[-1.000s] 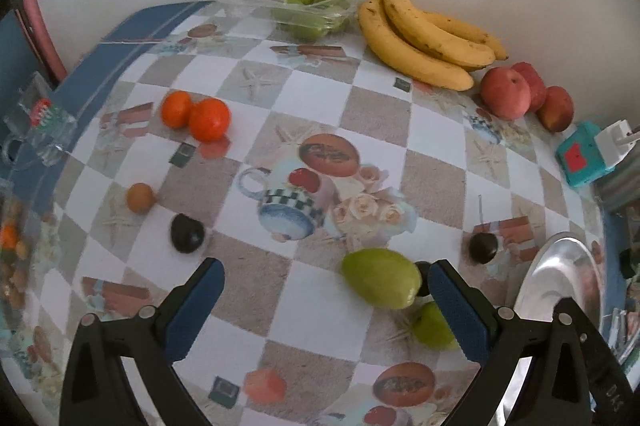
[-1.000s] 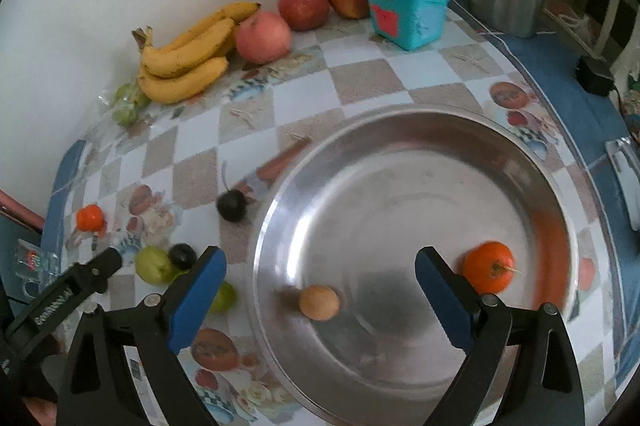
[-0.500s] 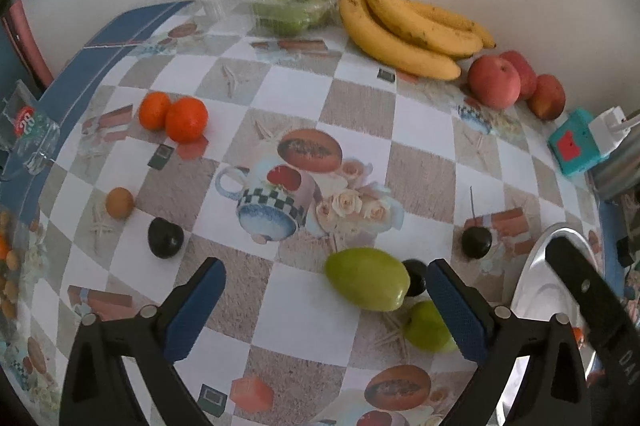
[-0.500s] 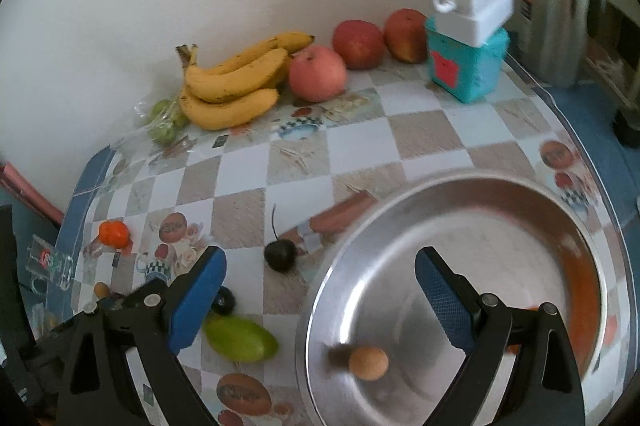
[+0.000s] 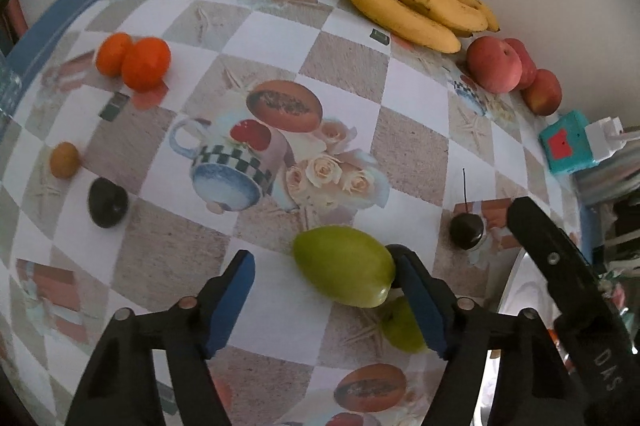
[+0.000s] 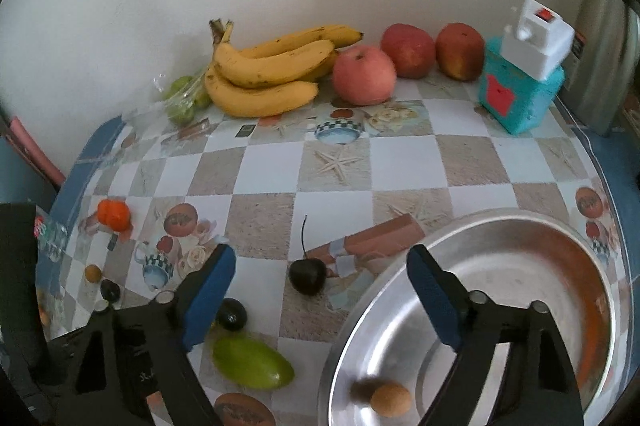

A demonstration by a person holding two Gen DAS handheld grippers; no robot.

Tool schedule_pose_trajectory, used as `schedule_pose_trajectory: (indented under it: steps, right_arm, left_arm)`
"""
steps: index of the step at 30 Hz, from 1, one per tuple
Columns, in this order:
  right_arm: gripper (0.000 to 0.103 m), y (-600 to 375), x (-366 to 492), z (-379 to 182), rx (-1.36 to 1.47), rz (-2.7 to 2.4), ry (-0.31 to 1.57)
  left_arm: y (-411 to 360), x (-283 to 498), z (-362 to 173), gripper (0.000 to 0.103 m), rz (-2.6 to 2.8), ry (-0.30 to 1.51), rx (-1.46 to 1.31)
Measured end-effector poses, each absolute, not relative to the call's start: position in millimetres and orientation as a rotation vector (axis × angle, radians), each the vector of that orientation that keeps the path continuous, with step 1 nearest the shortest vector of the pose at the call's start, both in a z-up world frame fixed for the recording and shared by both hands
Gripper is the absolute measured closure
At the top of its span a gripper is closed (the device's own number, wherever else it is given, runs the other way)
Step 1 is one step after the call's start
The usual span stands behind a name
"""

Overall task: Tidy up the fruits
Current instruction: 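Grasp the green mango with the left tool while the right tool grasps the dark cherry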

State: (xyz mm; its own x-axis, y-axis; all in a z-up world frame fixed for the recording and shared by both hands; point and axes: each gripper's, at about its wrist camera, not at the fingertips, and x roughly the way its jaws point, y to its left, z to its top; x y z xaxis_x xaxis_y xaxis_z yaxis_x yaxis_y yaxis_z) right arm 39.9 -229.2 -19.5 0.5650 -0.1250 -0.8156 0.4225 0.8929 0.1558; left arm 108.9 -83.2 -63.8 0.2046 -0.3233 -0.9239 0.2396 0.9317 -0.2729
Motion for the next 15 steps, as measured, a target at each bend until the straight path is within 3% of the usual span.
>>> schedule_pose_trajectory:
  steps: [1, 3, 15]
  right_arm:
    - [0.017, -228, 42, -20, 0.345, -0.328, 0.921]
    - [0.028, -225, 47, -22, 0.327, -0.321, 0.929]
    - [0.052, -228, 66, -40, 0.333, -0.327, 0.977]
  left_arm:
    - [-83, 110, -65, 0.030, -0.401, 1.311, -0.084]
    - [-84, 110, -64, 0.046, -0.426, 1.313, -0.111]
    - [-83, 114, -65, 0.046, -0.441, 1.328, -0.138]
